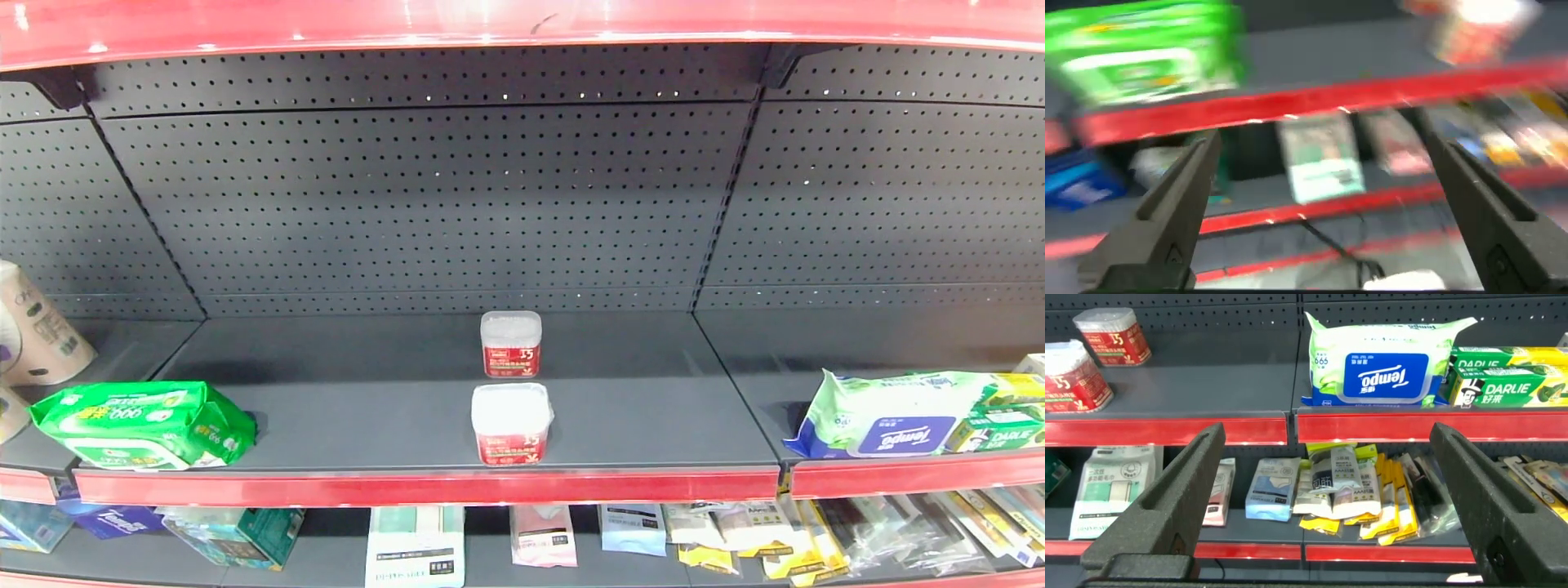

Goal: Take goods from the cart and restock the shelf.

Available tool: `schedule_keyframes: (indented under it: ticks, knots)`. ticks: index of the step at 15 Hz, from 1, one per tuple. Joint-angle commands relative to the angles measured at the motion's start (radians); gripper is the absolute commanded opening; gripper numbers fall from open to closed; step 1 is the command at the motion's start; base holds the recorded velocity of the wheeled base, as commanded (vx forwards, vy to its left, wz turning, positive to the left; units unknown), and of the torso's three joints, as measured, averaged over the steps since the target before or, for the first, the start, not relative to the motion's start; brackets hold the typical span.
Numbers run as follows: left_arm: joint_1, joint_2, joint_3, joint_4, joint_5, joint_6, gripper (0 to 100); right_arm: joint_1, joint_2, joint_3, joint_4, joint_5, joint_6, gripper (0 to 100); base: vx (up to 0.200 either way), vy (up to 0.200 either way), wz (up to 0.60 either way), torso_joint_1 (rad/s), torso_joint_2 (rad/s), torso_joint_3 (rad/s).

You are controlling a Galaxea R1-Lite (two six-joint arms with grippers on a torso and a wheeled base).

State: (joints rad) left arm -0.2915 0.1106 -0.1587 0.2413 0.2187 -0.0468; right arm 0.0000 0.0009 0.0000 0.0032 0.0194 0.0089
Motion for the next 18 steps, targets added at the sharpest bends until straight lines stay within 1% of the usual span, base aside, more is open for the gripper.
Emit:
schedule_keyframes:
  ticks: [1, 2, 3, 4, 5, 6, 7, 8, 9, 10, 11, 13, 14, 15, 16, 17, 18]
  knots:
    - [-0.008, -0.077, 0.034, -0.016, 0.142, -0.01, 100, 0.0, 0.001, 0.0, 0.0, 0.001, -0.001, 100, 0.0, 0.0, 0.0, 0.0, 0.0, 0.0]
    - [-0.014, -0.105, 0.053, -0.056, 0.241, -0.011, 100, 0.0, -0.001, 0.0, 0.0, 0.001, 0.0, 100, 0.0, 0.0, 0.0, 0.0, 0.0, 0.0]
    - [-0.023, -0.111, 0.054, -0.059, 0.232, -0.001, 100, 0.0, 0.001, 0.0, 0.0, 0.001, 0.0, 100, 0.0, 0.0, 0.0, 0.0, 0.0, 0.0]
    - [-0.026, -0.111, 0.059, -0.068, 0.205, 0.01, 100, 0.0, 0.001, 0.0, 0.0, 0.001, 0.0, 100, 0.0, 0.0, 0.0, 0.0, 0.0, 0.0]
    - [-0.026, -0.111, 0.059, -0.068, 0.205, 0.01, 100, 0.0, 0.001, 0.0, 0.0, 0.001, 0.0, 100, 0.0, 0.0, 0.0, 0.0, 0.0, 0.0]
    - [-0.026, -0.111, 0.094, -0.143, 0.18, 0.01, 100, 0.0, 0.001, 0.0, 0.0, 0.002, 0.0, 100, 0.0, 0.0, 0.0, 0.0, 0.0, 0.0]
    - [-0.026, -0.111, 0.12, -0.198, 0.151, 0.01, 100, 0.0, -0.001, 0.0, 0.0, 0.002, 0.0, 100, 0.0, 0.0, 0.0, 0.0, 0.0, 0.0]
    - [-0.026, -0.111, 0.151, -0.273, 0.111, 0.012, 100, 0.0, 0.001, 0.0, 0.0, 0.002, -0.001, 100, 0.0, 0.0, 0.0, 0.0, 0.0, 0.0]
    - [-0.026, -0.111, 0.156, -0.283, 0.07, 0.008, 100, 0.0, 0.001, 0.0, 0.0, 0.002, -0.001, 100, 0.0, 0.0, 0.0, 0.0, 0.0, 0.0]
    - [-0.026, -0.111, 0.156, -0.283, 0.059, 0.005, 100, 0.0, 0.001, 0.0, 0.0, 0.002, -0.001, 100, 0.0, 0.0, 0.0, 0.0, 0.0, 0.0]
    - [-0.026, -0.111, 0.156, -0.283, 0.06, -0.004, 100, 0.0, -0.001, 0.0, 0.0, 0.002, -0.001, 100, 0.0, 0.0, 0.0, 0.0, 0.0, 0.0]
    - [-0.026, -0.111, 0.156, -0.284, 0.045, 0.008, 100, 0.0, -0.001, 0.0, 0.0, 0.002, -0.003, 100, 0.0, 0.0, 0.0, 0.0, 0.0, 0.0]
    - [-0.026, -0.111, 0.156, -0.287, -0.039, 0.054, 100, 0.0, -0.001, 0.0, 0.0, 0.002, -0.003, 100, 0.0, 0.0, 0.0, 0.0, 0.0, 0.0]
    - [-0.026, -0.111, 0.156, -0.29, -0.102, 0.108, 100, 0.0, 0.001, 0.0, 0.0, 0.001, -0.003, 100, 0.0, 0.0, 0.0, 0.0, 0.0, 0.0]
    - [-0.026, -0.111, 0.154, -0.29, -0.105, 0.125, 100, 0.0, -0.001, 0.0, 0.0, 0.001, -0.003, 100, 0.0, 0.0, 0.0, 0.0, 0.0, 0.0]
    - [-0.026, -0.111, 0.154, -0.29, -0.102, 0.125, 100, 0.0, -0.001, 0.0, 0.0, 0.001, -0.004, 100, 0.0, 0.0, 0.0, 0.0, 0.0, 0.0]
    - [-0.026, -0.111, 0.154, -0.29, -0.082, 0.125, 100, 0.0, 0.001, 0.0, 0.0, 0.001, -0.006, 100, 0.0, 0.0, 0.0, 0.0, 0.0, 0.0]
